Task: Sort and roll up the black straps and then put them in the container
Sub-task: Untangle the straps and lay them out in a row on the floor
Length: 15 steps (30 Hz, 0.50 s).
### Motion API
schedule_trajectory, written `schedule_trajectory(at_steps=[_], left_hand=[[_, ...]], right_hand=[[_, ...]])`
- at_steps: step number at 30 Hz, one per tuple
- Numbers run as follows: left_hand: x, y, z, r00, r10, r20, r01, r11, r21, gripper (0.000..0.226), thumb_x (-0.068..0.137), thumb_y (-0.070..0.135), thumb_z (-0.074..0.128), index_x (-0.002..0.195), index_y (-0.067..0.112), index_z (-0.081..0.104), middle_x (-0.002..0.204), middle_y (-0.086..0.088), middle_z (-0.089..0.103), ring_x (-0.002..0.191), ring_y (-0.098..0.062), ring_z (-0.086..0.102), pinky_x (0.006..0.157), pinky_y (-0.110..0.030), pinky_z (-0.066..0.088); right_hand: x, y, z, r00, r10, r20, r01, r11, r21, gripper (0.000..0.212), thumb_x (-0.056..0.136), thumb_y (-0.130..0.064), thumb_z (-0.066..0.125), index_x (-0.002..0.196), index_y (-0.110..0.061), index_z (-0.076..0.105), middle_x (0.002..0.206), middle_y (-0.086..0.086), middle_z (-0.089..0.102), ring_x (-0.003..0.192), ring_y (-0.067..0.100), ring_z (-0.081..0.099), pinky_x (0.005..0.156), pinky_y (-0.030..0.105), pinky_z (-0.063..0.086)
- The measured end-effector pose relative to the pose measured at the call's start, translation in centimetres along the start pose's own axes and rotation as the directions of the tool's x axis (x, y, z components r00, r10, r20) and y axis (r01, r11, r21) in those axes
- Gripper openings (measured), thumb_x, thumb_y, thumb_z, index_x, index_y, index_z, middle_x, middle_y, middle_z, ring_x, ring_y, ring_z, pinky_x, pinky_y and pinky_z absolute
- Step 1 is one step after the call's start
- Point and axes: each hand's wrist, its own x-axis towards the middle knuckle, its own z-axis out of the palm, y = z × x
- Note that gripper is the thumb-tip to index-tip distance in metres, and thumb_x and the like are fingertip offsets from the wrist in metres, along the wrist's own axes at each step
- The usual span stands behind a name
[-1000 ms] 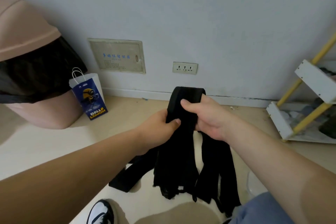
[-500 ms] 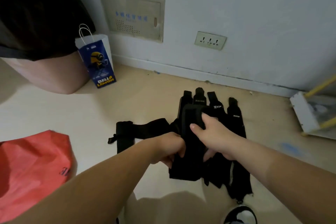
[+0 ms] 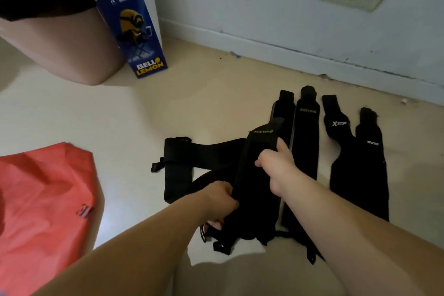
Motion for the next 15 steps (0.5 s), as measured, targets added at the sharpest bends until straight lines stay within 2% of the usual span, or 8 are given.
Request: schedule_trajectory(at_steps=[2,3,5,6,8,10,12,15], left_hand=[[2.1,1.0,-0.6,0.995,0.080,-0.061,-0.067,0.979,0.191,0.017,0.101,0.013,0.057,0.117,0.018,0.063,0.103,-0.007,0.069,0.092,-0.022,0.070,0.086,-0.038,0.063],[3.1,1.6,-1.3,0.976,0.145,-0.163,-0.087,0.944,0.317,0.027,0.099,0.013,0.059,0.125,0.016,0.062,0.117,-0.008,0.066,0.105,-0.025,0.067,0.092,-0.040,0.059],[5.1,2.5,-2.9,0.866,0.290,-0.407,-0.059,0.868,0.493,0.046,0.095,0.020,0.063,0.140,0.018,0.051,0.139,-0.007,0.050,0.124,-0.028,0.054,0.098,-0.041,0.052],[6.2,2.7,-3.5,0.820,0.333,-0.466,-0.016,0.827,0.561,0.060,0.093,0.029,0.067,0.147,0.020,0.042,0.146,-0.006,0.043,0.134,-0.029,0.047,0.103,-0.043,0.048],[8.3,2.9,-4.3,0.853,0.326,-0.408,0.030,0.750,0.661,0.101,0.084,0.049,0.077,0.161,0.020,0.019,0.161,-0.007,0.032,0.153,-0.033,0.026,0.122,-0.048,0.032],[10.1,2.7,-4.4,0.909,0.280,-0.307,-0.007,0.749,0.663,0.124,0.075,0.058,0.084,0.164,0.018,0.007,0.164,-0.009,0.030,0.157,-0.035,0.020,0.128,-0.051,0.023],[11.5,2.1,-4.1,0.905,0.284,-0.316,-0.016,0.765,0.644,0.119,0.071,0.060,0.086,0.160,0.019,0.018,0.153,-0.008,0.040,0.147,-0.033,0.036,0.123,-0.048,0.031],[12.3,1.1,-4.1,0.842,0.365,-0.398,0.010,0.726,0.687,0.081,0.074,0.064,0.082,0.132,0.021,0.045,0.130,-0.004,0.056,0.124,-0.028,0.050,0.106,-0.041,0.042]], right_hand=[[1.8,-0.7,-0.1,1.000,-0.008,-0.017,0.008,1.000,0.018,0.076,0.095,0.019,0.047,0.149,-0.033,0.055,0.113,0.000,0.063,0.088,0.015,0.055,0.062,0.030,0.046],[2.6,-1.1,-0.2,1.000,-0.016,-0.015,0.016,1.000,0.019,0.076,0.094,0.020,0.047,0.148,-0.034,0.056,0.110,-0.001,0.062,0.088,0.014,0.055,0.060,0.029,0.044],[4.0,-1.6,-0.4,0.999,-0.043,-0.001,0.043,0.999,0.029,0.078,0.092,0.021,0.047,0.145,-0.036,0.057,0.110,-0.003,0.062,0.092,0.015,0.056,0.061,0.029,0.045],[4.6,-1.6,-0.5,0.999,-0.053,0.004,0.053,0.998,0.037,0.080,0.091,0.022,0.048,0.144,-0.037,0.058,0.112,-0.003,0.063,0.097,0.018,0.058,0.064,0.031,0.047],[5.7,-1.3,-0.6,0.998,-0.066,0.015,0.065,0.997,0.051,0.087,0.088,0.025,0.049,0.145,-0.039,0.057,0.120,-0.002,0.063,0.110,0.023,0.059,0.075,0.036,0.054],[6.7,-0.7,-0.8,0.998,-0.064,0.013,0.063,0.994,0.085,0.094,0.085,0.028,0.048,0.147,-0.042,0.056,0.128,0.001,0.063,0.119,0.028,0.058,0.085,0.043,0.057],[7.3,-0.5,-0.9,0.998,-0.060,0.007,0.059,0.990,0.129,0.099,0.082,0.029,0.047,0.148,-0.045,0.055,0.131,0.002,0.063,0.120,0.029,0.057,0.084,0.043,0.057],[7.8,-0.6,-0.8,0.997,-0.071,0.031,0.066,0.988,0.142,0.099,0.080,0.028,0.042,0.146,-0.043,0.058,0.131,0.002,0.064,0.119,0.028,0.058,0.091,0.047,0.058]])
